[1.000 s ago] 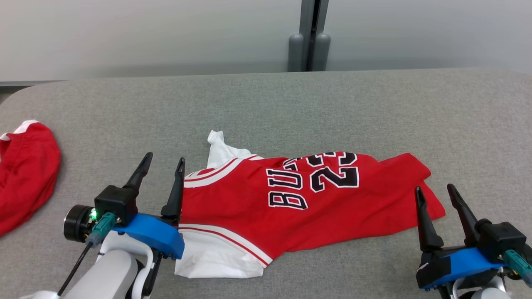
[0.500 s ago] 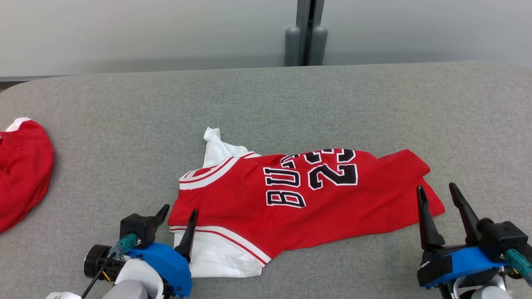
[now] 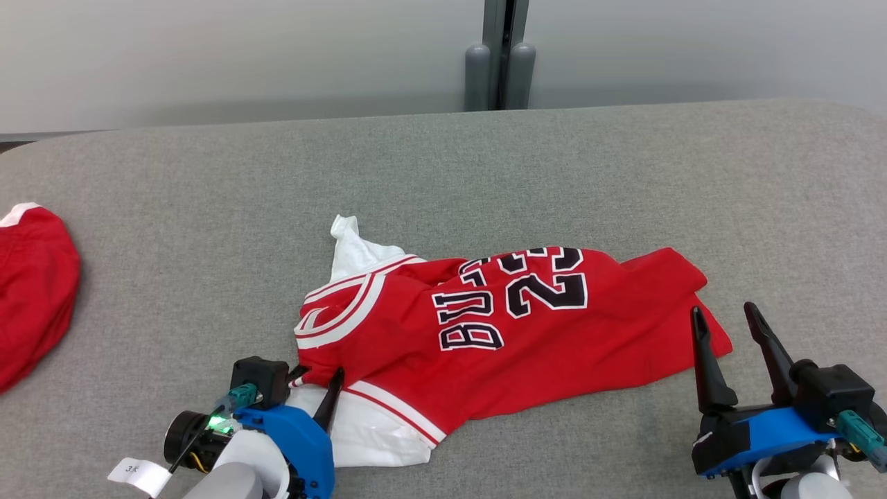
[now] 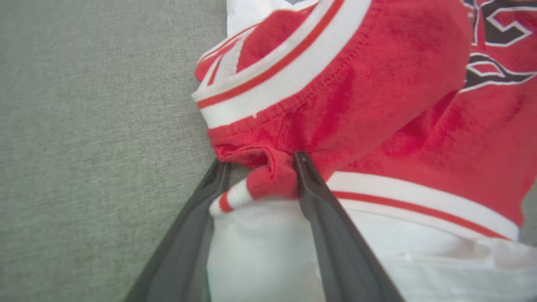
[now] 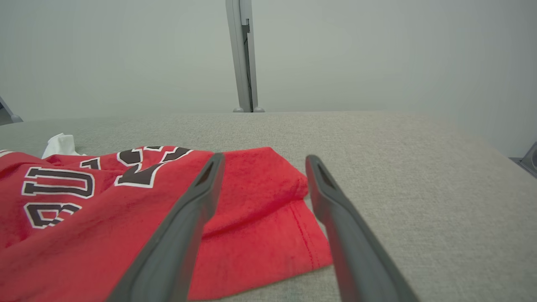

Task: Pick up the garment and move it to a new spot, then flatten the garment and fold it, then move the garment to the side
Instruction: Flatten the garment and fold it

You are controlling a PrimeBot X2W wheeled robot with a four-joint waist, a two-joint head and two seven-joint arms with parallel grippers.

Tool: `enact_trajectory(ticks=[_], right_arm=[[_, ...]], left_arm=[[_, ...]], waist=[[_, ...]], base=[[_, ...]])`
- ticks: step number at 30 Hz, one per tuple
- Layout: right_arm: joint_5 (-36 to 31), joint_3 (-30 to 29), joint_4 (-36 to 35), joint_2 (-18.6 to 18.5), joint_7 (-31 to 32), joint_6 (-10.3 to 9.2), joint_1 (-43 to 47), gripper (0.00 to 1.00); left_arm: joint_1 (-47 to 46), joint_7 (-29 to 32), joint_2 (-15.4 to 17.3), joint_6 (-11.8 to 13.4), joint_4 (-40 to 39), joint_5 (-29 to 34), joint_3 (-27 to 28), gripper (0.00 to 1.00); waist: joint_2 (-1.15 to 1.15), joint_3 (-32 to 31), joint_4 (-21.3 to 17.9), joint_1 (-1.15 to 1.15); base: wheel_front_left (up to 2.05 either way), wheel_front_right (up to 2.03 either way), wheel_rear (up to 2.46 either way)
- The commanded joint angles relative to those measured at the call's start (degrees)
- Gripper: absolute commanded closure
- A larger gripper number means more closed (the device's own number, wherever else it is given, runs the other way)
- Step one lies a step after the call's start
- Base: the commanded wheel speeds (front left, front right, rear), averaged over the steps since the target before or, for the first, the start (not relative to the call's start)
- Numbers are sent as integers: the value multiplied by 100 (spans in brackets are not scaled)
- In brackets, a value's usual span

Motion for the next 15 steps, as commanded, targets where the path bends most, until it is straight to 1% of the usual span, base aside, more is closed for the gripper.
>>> enact_trajectory(ticks=[1, 4, 8, 12, 15], right_arm=[[-14, -30, 24, -6, -1, 1, -13, 0], [-13, -49, 50, -5, -5, 1, 45, 0], [22, -46, 71, -6, -29, 1, 145, 0], [39, -48, 87, -7, -42, 1, 228, 0], [70, -45, 101, -5, -39, 2, 309, 0]], left_arm=[[-46, -47, -49, -51, 173, 14, -32, 100], [-128, -232, -52, -89, 277, 25, 3, 100], [-191, -554, -36, -87, 162, 62, 77, 100], [-122, -830, -30, -24, -275, 35, 170, 100], [13, -916, 92, 129, -769, 142, 159, 100]], waist=[[0, -65, -11, 0], [0, -173, 12, 0], [0, -362, 91, 0], [0, -541, 210, 0], [0, -633, 310, 0]], base=[[0, 0, 0], [0, 0, 0], [0, 0, 0], [0, 0, 0], [0, 0, 0]])
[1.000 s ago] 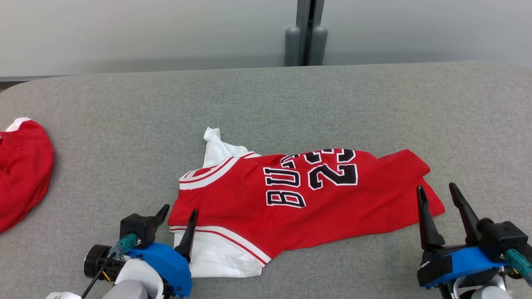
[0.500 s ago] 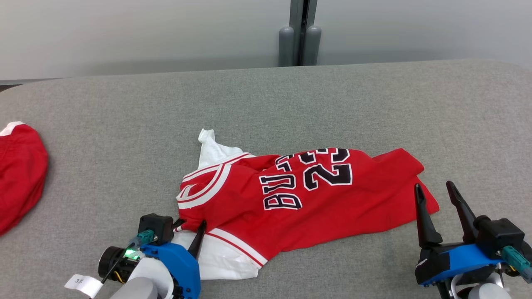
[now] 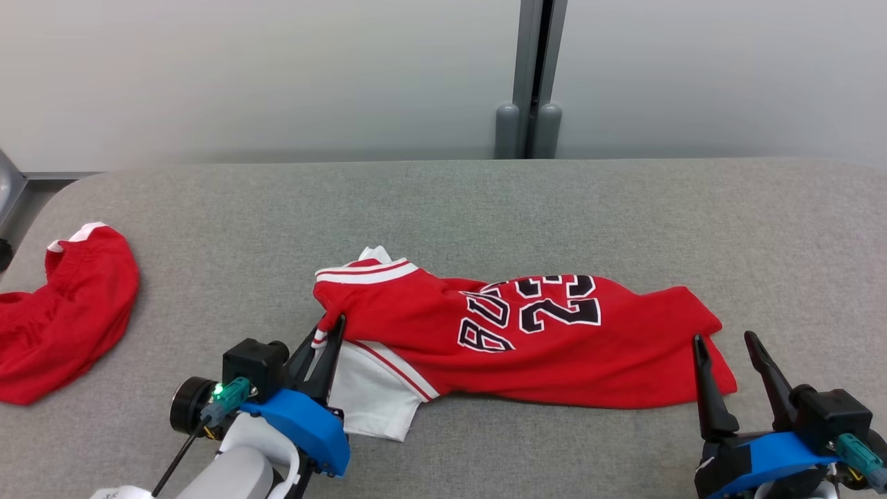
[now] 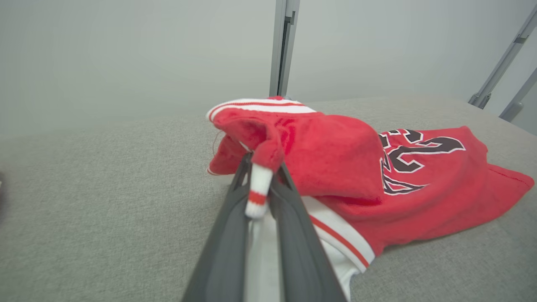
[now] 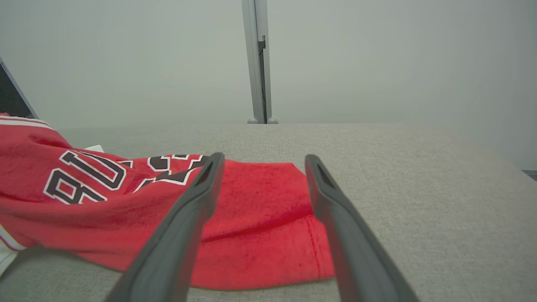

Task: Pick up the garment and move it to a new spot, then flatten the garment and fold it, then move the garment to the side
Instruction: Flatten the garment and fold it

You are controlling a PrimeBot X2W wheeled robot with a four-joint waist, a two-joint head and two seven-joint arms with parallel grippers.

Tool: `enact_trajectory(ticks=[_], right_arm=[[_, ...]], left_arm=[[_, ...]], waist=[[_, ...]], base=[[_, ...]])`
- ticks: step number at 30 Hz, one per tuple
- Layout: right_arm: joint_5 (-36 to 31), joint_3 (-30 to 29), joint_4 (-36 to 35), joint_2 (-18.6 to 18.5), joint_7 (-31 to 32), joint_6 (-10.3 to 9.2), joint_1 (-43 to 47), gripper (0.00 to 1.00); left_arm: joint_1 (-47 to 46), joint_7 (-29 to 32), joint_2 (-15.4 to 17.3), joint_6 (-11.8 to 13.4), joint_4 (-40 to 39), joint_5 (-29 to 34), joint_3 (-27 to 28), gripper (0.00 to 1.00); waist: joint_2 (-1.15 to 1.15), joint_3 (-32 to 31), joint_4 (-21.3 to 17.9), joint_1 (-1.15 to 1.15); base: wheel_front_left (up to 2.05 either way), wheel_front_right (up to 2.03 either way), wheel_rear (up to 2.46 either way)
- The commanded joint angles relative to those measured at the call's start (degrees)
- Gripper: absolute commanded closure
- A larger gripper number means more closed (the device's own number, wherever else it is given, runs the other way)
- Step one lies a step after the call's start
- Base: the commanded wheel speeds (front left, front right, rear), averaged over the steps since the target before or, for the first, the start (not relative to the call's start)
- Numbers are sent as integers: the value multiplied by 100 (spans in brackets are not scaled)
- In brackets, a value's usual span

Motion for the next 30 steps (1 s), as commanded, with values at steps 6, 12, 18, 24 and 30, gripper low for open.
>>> enact_trajectory(ticks=[6, 12, 18, 24, 30], right_arm=[[48, 16, -18, -6, -5, 1, 137, 0], [41, 18, -45, -5, 29, 1, 143, 0], [38, 95, -53, -5, 42, 1, 14, 0], [31, 81, -27, -7, 16, 1, -127, 0], [22, 29, 8, -5, -34, 1, -268, 0]], left_arm=[[515, 106, 290, 438, -1072, 114, -42, 100], [880, 235, 541, 751, -1754, 90, 5, 100], [775, 293, 676, 883, -2007, 124, 98, 100], [483, 255, 720, 894, -1901, 112, 244, 100], [227, 124, 779, 845, -1541, 45, 453, 100]], waist=[[0, -63, 146, 1], [0, -15, 230, 1], [0, 105, 172, 1], [0, 299, -62, 1], [0, 579, -390, 1]], base=[[0, 0, 0], [0, 0, 0], [0, 0, 0], [0, 0, 0], [0, 0, 0]])
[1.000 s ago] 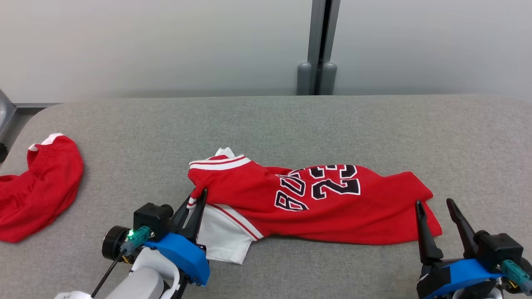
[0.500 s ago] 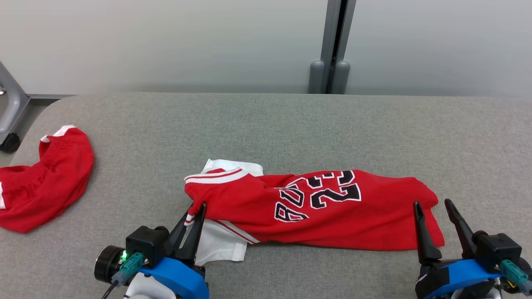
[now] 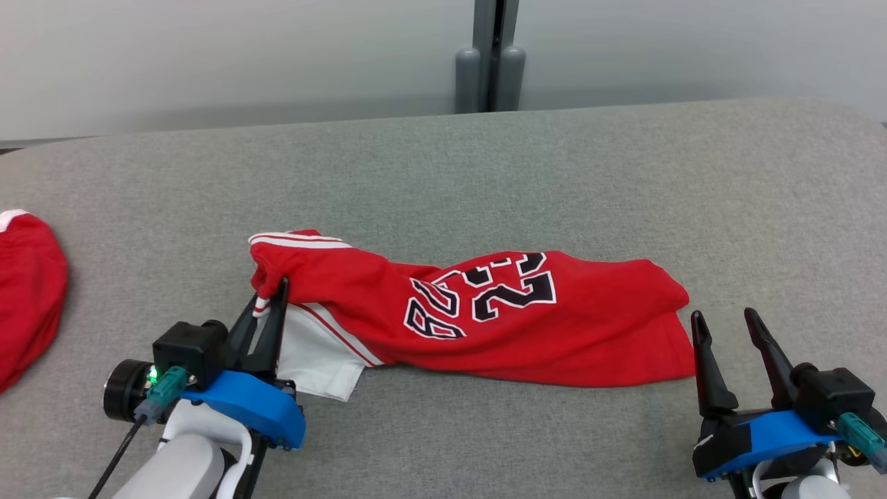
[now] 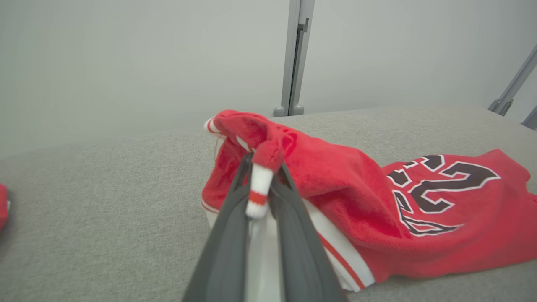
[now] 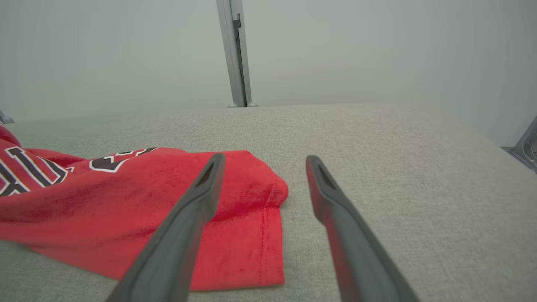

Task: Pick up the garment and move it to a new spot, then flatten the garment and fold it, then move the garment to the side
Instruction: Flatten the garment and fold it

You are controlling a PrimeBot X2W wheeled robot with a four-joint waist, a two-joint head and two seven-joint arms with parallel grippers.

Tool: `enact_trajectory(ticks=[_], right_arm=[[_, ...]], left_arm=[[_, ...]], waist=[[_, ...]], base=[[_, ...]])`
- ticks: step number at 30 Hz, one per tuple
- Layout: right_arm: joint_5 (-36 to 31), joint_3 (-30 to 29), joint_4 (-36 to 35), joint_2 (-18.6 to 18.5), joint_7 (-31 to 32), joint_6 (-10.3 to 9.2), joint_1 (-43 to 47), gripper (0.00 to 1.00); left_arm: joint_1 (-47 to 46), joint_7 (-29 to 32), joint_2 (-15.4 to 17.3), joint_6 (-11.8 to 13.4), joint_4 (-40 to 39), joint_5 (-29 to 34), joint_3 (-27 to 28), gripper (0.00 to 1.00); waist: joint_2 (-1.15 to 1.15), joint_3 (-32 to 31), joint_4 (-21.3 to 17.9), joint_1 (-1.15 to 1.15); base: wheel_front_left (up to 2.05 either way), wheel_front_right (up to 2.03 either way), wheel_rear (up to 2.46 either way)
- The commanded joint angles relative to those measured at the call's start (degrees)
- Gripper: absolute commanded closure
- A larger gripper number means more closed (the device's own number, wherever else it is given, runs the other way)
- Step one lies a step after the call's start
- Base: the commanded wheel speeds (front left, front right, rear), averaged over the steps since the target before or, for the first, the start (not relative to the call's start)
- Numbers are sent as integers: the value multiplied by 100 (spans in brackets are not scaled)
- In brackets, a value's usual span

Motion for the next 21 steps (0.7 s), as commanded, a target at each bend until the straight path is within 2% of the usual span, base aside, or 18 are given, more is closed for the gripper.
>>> enact_trajectory(ticks=[1, 5, 6, 7, 8, 15, 21], right_arm=[[-3, -27, 14, -7, -57, 1, -84, 0], [22, -25, 58, -7, -100, 1, -145, 0], [25, -29, 73, -7, -112, 2, -149, 0], [31, -29, 94, -7, -125, 1, -150, 0], [33, -37, 110, -7, -130, 1, -156, 0], [14, -94, 190, -6, -190, 1, -171, 0], [12, -92, 203, -6, -198, 1, -164, 0]], left_arm=[[-143, -73, 54, -52, 162, -33, 67, 100], [-297, -192, 25, -147, 621, -88, 157, 100], [-307, -214, 3, -137, 733, -74, 143, 91], [-330, -256, -16, -126, 829, -51, 158, 55], [-350, -307, -63, -121, 902, -72, 197, 0], [-314, -524, -235, -96, 1244, 84, 437, 0], [120, -551, -400, 16, 701, 529, 1077, 0]], waist=[[0, 69, -79, -1], [0, 205, -233, -1], [0, 223, -258, -1], [0, 239, -279, -1], [0, 247, -286, -1], [0, 212, -210, -1], [0, 155, -55, -1]], base=[[0, 0, 0], [0, 0, 0], [0, 0, 0], [0, 0, 0], [0, 0, 0], [0, 0, 0], [0, 0, 0]])
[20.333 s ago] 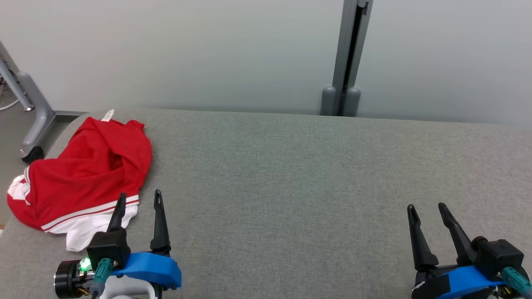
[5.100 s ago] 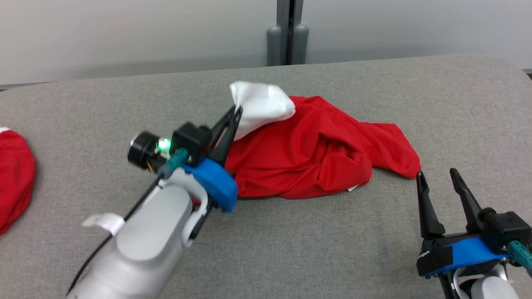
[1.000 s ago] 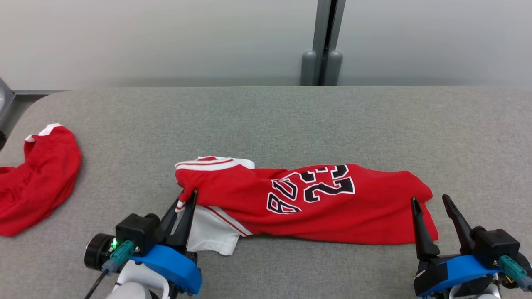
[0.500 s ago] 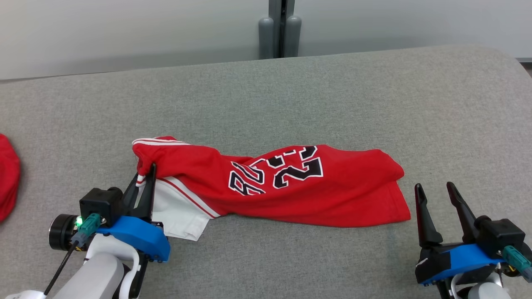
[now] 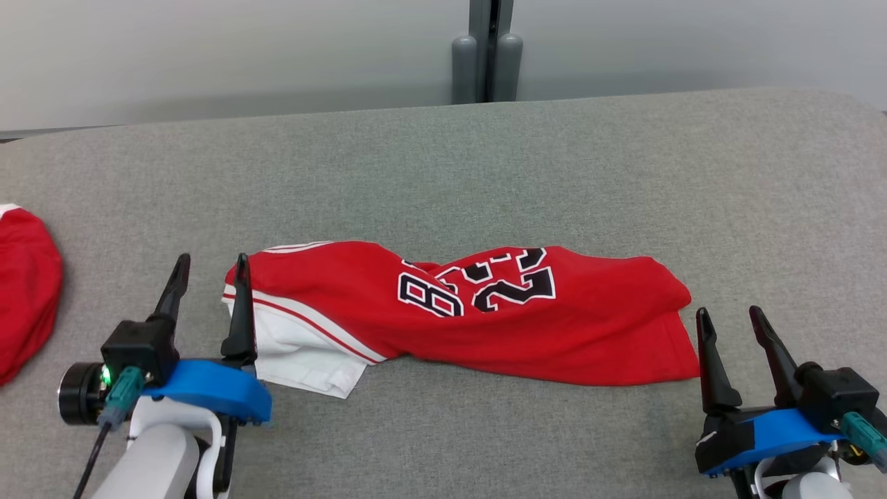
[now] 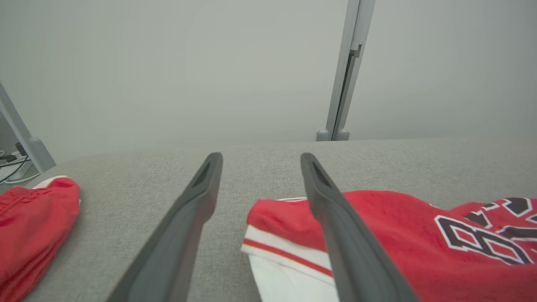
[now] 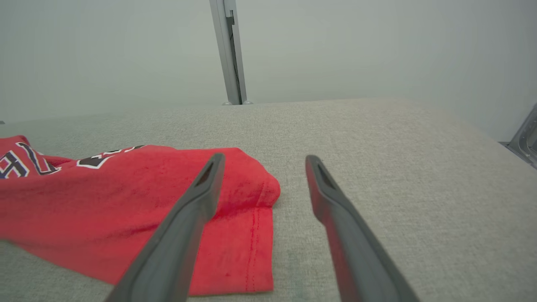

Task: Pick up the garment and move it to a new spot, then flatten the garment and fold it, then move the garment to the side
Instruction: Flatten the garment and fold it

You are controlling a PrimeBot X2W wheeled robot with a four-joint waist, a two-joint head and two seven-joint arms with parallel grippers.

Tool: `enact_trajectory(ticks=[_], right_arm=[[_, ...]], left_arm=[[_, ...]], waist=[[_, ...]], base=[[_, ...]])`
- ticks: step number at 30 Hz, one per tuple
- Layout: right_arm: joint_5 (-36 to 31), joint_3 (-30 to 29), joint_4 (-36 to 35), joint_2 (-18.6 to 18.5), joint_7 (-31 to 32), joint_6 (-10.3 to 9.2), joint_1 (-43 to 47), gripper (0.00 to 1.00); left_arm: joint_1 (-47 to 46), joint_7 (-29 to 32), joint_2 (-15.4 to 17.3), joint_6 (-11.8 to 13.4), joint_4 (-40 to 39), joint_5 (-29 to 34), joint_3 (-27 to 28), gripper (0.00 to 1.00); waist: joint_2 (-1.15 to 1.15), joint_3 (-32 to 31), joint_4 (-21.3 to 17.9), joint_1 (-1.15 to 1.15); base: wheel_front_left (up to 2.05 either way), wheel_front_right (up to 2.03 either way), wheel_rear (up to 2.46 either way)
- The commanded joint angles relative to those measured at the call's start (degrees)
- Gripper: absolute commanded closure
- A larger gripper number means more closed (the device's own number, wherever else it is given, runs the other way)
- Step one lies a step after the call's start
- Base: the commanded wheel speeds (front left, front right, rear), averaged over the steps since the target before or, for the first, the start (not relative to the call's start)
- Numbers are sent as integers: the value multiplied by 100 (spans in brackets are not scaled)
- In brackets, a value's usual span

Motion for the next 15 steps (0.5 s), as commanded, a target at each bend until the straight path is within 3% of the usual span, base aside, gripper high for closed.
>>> enact_trajectory(ticks=[1, 15], right_arm=[[10, 16, 7, -6, -23, 1, -15, 0], [-5, 49, 0, -6, -30, 1, -39, 0]], left_arm=[[294, -23, -44, -6, -150, 158, 174, 0], [1116, -26, -347, -437, -164, 661, 545, 0]], waist=[[0, -17, 37, -1], [0, 35, 81, -1]], base=[[0, 0, 0], [0, 0, 0]])
